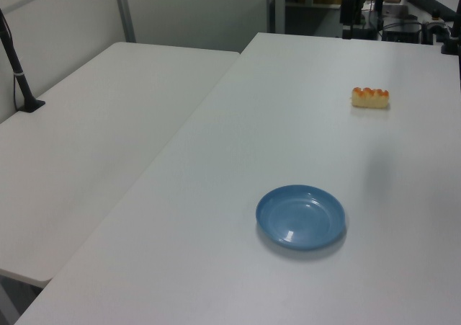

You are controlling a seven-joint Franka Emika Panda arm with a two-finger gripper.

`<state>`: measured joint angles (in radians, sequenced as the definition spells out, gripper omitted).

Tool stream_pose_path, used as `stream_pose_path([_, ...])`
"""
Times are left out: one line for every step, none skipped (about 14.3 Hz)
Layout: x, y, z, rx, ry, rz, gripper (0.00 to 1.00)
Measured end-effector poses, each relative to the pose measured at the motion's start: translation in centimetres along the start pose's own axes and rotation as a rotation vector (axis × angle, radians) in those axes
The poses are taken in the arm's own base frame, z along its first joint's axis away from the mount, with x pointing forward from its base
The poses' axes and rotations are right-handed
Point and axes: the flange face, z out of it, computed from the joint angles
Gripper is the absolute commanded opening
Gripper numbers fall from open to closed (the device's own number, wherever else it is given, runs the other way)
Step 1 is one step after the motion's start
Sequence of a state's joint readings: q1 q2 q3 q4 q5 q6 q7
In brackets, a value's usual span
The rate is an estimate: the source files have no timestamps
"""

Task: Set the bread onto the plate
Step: 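Move the open gripper toward the bread roll with orange topping, then lower the gripper over the bread roll and close on it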

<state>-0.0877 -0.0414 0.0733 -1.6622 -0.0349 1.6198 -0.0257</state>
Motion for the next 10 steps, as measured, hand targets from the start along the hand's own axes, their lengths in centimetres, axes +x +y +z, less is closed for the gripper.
stream_pose_path([-0.1,1.8,0.1,0.0,-0.003,-0.005,1.0])
stream_pose_path([-0.2,3.2,0.1,0.001,-0.004,-0.011,1.0])
stream_pose_path([-0.4,5.1,0.2,0.001,-0.005,-0.016,1.0])
stream_pose_path([-0.7,7.2,0.3,0.002,-0.006,-0.017,1.0])
stream_pose_path([-1.2,9.4,0.4,0.004,-0.008,-0.015,1.0])
stream_pose_path([-1.6,11.6,0.5,0.005,-0.01,-0.014,1.0])
stream_pose_path([-2.1,13.6,0.7,0.005,-0.013,-0.012,1.0])
stream_pose_path([-2.6,15.3,0.9,0.003,-0.017,-0.008,1.0])
stream_pose_path([-3.0,16.7,1.1,0.001,-0.023,-0.006,1.0])
stream_pose_path([-3.4,17.9,1.5,0.002,-0.031,-0.002,1.0])
